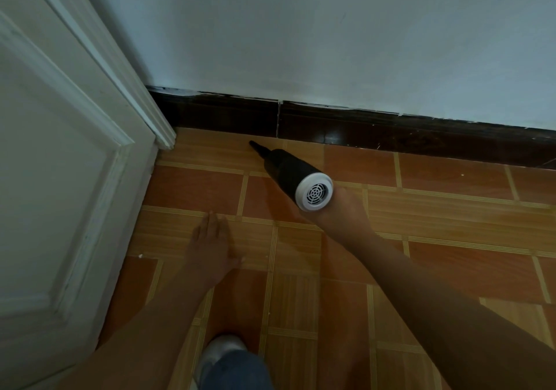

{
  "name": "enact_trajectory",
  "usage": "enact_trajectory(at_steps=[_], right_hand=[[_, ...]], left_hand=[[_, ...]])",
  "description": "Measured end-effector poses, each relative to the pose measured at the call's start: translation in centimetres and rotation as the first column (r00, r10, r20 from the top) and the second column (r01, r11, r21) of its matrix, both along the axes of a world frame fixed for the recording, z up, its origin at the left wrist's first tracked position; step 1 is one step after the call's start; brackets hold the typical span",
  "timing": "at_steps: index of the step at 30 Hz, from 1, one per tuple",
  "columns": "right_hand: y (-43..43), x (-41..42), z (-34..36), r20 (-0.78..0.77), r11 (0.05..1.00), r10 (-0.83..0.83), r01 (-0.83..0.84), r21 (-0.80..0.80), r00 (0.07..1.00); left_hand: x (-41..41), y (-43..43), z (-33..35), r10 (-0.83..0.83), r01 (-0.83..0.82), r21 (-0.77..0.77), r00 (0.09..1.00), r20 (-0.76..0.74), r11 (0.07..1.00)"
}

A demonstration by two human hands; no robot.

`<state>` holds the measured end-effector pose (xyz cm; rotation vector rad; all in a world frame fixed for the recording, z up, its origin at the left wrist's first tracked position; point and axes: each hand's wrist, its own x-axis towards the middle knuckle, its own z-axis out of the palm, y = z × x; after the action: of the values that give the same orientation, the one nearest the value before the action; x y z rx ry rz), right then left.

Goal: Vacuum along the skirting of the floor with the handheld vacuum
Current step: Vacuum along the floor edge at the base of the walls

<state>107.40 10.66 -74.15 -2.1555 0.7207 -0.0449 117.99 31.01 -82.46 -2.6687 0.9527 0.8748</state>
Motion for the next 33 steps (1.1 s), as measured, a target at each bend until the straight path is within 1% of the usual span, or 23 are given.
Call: enact_trajectory(at_steps=[3,6,13,21,26,33], right_hand=[[0.1,1.0,0.2,-0.026,0.999,0.047,-0.048,-0.025,0.999],[0.2,2.2,0.1,-0.048,0.99,0.091,-0.096,-0.108,0.995],[-0.2,2.6,0.5,-0.072,0.974,0.122,-0.133,-0.183,0.99],[-1.1,1.6,0.5,-0.051,0.972,0.125,-0.133,-0.195,0.991],[-0.8,2.3,0.4,-0.062,0.963,0.147,-0.157,-0.22,0.987],[0.0,4.2,0.2,-0.052,0.961,0.18,-0.187,-0.206,0.982]], left_hand=[[0.2,-0.2,0.2,-0.001,0.001,0.031,1.0,-0.008,1.0],[0.4,-0.4,0.4,-0.005,0.007,0.054,0.999,-0.032,0.999],[0.6,-0.5,0.8,-0.026,0.03,0.072,0.999,-0.047,0.997],[0.8,-0.5,1.0,-0.008,0.013,0.065,0.997,-0.07,0.998],[0.8,-0.4,1.0,-0.01,0.013,0.055,0.998,-0.063,0.998],[0.9,-0.5,1.1,-0.015,0.019,0.055,0.997,-0.075,0.998]])
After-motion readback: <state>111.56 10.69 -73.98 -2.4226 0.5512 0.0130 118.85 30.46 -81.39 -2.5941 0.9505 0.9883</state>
